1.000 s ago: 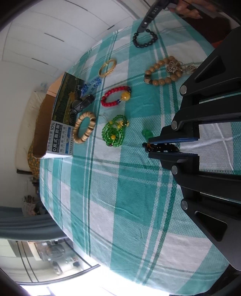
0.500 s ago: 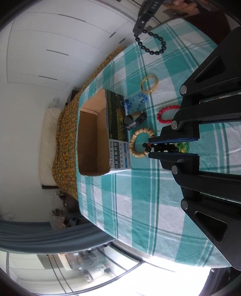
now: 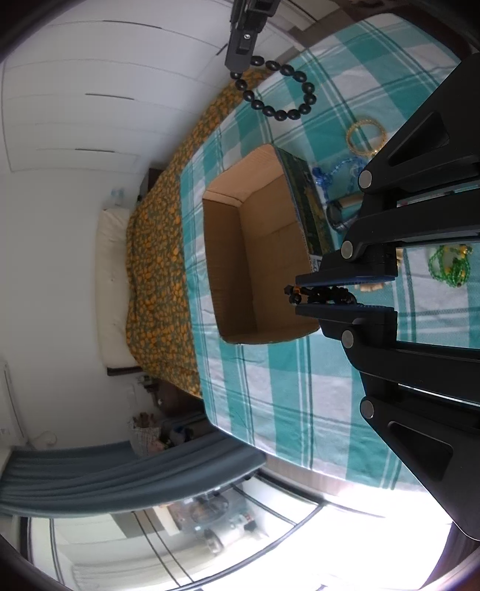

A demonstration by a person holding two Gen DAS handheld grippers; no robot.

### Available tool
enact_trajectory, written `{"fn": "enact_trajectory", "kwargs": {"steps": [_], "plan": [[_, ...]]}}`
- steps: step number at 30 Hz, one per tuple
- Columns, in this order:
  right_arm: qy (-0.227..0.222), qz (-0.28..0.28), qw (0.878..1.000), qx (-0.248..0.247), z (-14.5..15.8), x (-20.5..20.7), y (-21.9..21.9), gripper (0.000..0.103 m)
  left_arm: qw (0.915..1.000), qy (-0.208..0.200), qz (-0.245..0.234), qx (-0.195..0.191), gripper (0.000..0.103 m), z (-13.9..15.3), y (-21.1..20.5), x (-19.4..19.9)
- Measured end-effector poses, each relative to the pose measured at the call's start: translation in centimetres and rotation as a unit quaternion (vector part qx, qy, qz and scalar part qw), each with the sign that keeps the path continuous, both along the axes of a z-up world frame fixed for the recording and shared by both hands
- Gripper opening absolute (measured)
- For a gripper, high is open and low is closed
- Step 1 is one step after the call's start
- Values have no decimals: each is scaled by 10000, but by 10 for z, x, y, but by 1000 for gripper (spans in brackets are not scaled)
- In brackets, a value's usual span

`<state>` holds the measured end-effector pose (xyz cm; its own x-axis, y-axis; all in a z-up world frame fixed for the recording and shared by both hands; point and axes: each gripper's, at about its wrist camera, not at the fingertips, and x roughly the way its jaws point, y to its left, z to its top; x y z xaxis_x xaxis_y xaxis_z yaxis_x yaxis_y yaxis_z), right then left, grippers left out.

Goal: Organize jewelry
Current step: 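Carry the pendant into the box and open left tool while right tool drops the bracelet in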

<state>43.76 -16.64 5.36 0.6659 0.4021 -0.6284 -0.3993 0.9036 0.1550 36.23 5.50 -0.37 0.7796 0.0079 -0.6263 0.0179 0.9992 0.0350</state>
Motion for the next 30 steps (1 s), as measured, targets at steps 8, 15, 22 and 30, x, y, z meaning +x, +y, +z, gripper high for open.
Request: {"fn": "enact_trajectory", "kwargs": {"steps": [8, 15, 22, 30], "plan": [[397, 107, 9992, 7, -24, 91, 42, 12, 9977, 455, -118, -496, 6, -19, 3, 89], [922, 123, 9954, -245, -79, 143, 70, 12, 9926, 1083, -238, -492, 7, -61, -13, 145], [1126, -89, 9935, -139, -103, 139, 61, 48, 9931, 1158, -25, -172, 83, -84, -20, 132], [613, -387, 9964, -447, -108, 67, 24, 64, 9960, 871, 185, -121, 98, -87, -1, 49]]}}
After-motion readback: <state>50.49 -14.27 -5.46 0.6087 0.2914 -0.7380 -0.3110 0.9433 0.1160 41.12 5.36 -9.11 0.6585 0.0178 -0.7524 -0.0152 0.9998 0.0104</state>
